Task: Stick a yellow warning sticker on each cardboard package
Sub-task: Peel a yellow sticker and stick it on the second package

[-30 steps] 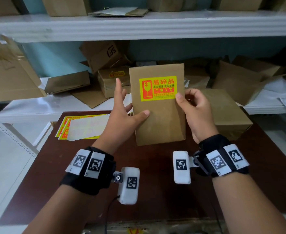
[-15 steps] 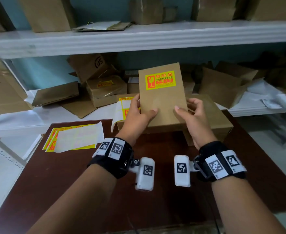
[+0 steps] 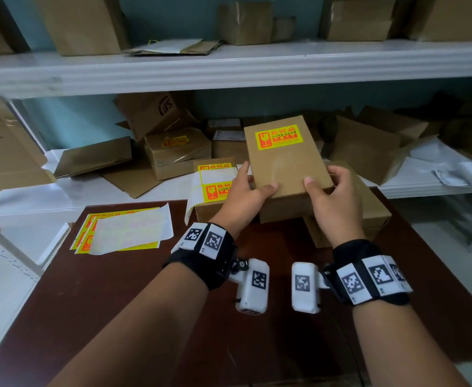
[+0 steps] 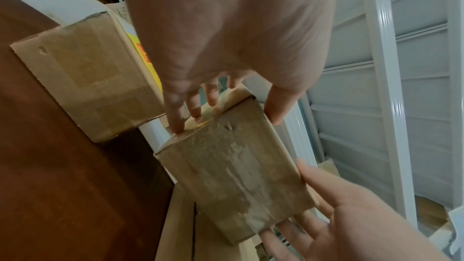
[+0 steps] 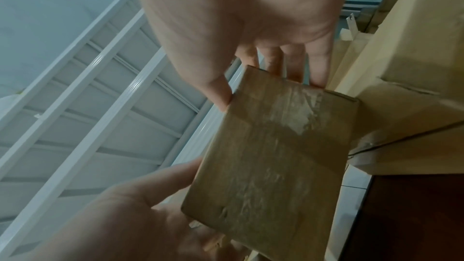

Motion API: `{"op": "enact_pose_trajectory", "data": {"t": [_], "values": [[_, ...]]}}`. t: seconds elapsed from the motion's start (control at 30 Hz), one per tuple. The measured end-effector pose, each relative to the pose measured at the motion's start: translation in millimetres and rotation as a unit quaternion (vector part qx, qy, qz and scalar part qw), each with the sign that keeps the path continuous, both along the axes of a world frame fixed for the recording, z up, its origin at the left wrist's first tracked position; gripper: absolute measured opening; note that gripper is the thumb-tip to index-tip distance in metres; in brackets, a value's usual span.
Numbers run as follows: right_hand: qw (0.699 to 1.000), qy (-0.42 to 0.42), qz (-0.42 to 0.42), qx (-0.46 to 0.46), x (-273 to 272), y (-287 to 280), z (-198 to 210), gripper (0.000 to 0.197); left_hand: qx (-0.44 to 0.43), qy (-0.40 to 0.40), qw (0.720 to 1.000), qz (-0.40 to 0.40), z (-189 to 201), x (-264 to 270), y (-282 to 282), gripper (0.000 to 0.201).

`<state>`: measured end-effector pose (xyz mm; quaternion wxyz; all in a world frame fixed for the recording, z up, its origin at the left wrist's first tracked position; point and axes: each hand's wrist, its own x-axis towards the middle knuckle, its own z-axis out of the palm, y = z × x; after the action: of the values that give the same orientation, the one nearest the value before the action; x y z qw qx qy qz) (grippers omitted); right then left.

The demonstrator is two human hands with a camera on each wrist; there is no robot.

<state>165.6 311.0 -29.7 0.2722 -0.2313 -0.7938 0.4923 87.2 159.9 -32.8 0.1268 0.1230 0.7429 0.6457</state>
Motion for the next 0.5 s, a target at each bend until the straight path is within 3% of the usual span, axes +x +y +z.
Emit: {"op": "enact_pose_trajectory", "data": {"t": [0.07,0.27,0.4,0.5], "values": [[1.000,-0.008,0.000,0.004,1,-1,0,0.050,0.020,-0.005,1.000,0.009,-3,2,2,0.065],[0.993,-0.094,0.013,0.071,-5,2,-7,0.045,-0.049,0.019,0.999,0.014,-21,-1,-2,0.048],[0.970,-0.175,0.007,0.168,-13,7,-21,0.051,-0.177,0.086,0.980,0.016,-31,-4,-2,0.067],[0.945,-0.217,-0.009,0.243,-20,11,-35,0.053,-0.217,0.104,0.970,0.038,-37,-2,-4,0.057]]}}
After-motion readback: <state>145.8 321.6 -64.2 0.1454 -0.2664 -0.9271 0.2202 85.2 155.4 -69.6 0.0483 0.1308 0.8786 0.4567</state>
